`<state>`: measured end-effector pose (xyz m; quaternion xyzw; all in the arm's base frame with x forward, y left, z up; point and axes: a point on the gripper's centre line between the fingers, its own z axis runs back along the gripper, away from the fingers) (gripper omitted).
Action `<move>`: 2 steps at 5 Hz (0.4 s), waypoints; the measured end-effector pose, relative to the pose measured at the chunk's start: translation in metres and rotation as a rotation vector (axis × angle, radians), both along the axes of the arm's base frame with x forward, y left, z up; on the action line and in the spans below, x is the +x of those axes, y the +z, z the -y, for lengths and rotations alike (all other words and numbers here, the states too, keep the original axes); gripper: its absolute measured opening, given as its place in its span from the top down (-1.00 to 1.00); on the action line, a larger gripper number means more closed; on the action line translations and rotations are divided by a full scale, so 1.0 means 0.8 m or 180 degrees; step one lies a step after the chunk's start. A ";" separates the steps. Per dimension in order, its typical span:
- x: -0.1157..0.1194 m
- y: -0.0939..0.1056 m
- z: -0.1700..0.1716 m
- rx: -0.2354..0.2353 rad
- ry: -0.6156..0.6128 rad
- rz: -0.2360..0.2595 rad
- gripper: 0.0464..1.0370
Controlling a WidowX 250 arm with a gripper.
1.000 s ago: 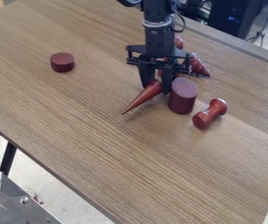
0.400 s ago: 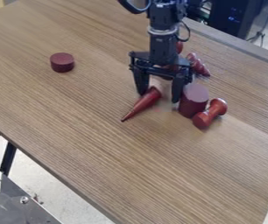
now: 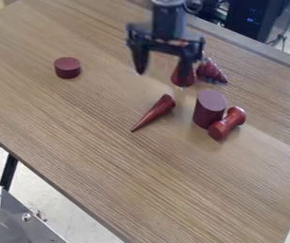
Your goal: Adjust the cone in the middle lower table
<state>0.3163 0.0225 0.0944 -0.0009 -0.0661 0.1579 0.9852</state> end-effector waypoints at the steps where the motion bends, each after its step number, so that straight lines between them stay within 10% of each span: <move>1: -0.006 0.018 -0.018 0.0135 0.0133 0.0101 -0.92; 2: -0.013 0.018 -0.036 0.0150 0.0280 0.0028 -0.92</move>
